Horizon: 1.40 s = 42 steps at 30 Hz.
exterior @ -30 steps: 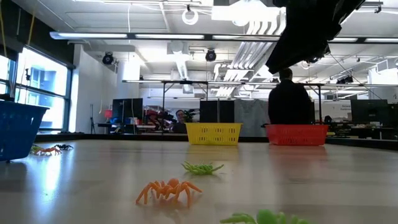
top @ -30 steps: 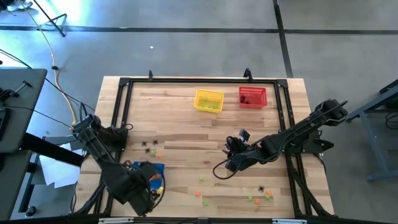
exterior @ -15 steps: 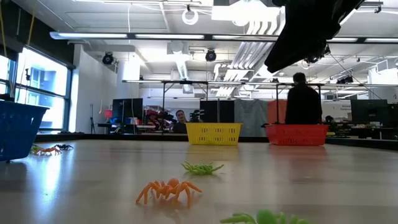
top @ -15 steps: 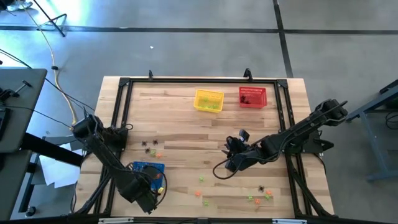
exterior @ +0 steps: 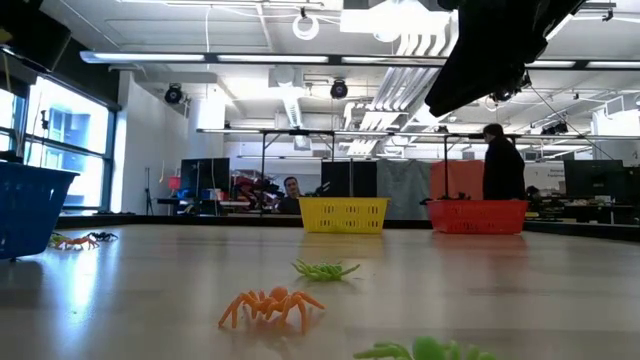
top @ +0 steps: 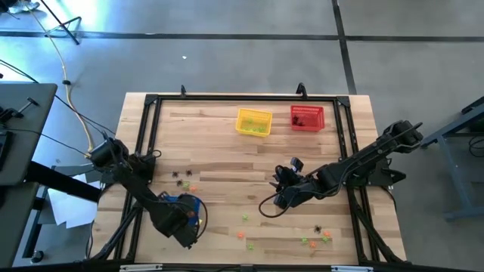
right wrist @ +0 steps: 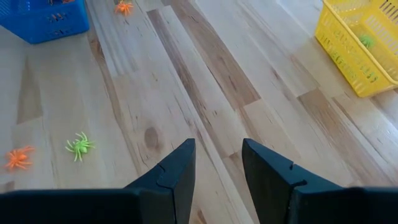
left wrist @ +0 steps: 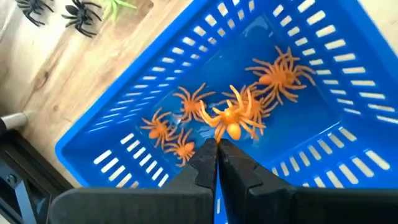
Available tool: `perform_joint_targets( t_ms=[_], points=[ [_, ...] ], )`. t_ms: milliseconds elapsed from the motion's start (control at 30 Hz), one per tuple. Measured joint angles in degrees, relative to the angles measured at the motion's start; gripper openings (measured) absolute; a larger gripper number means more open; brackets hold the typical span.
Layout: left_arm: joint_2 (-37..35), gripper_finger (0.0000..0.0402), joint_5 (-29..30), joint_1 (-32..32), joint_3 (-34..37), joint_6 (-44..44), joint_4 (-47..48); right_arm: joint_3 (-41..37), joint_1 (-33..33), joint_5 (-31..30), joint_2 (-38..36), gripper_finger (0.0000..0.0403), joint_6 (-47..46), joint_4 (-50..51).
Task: Sort Halloween decoration
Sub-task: Put the orange spider toy into the blue bin, then put the black spider toy into the red bin
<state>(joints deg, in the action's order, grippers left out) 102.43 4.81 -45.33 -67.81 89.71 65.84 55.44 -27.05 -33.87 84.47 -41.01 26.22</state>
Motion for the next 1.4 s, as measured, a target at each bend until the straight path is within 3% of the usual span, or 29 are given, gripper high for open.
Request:
perform_joint_targets(
  t_ms=[500, 667, 900, 1400],
  points=[
    [-0.27, 0.0076, 0.73, 0.43, -1.21, -3.2, 0.83, 0.0, 0.06, 0.01, 0.0, 0.0129, 0.93, -0.2],
    [-1.86, 0.0083, 6.28, 0.43, -8.9, -4.87, 5.4, 0.0, 0.04, 0.0, 0.0, 0.0129, 0.94, -0.2],
    [-3.28, 0.0083, 17.85, 1.0, -19.5, -5.12, 24.43, 0.0, 0.06, 0.0, 0.0, 0.0129, 0.94, -0.37],
    [-5.03, 0.0083, 19.16, 17.59, -7.6, -27.67, 22.99, 0.0, 0.06, 0.0, 0.0, 0.0129, 0.48, -0.78]
  ],
)
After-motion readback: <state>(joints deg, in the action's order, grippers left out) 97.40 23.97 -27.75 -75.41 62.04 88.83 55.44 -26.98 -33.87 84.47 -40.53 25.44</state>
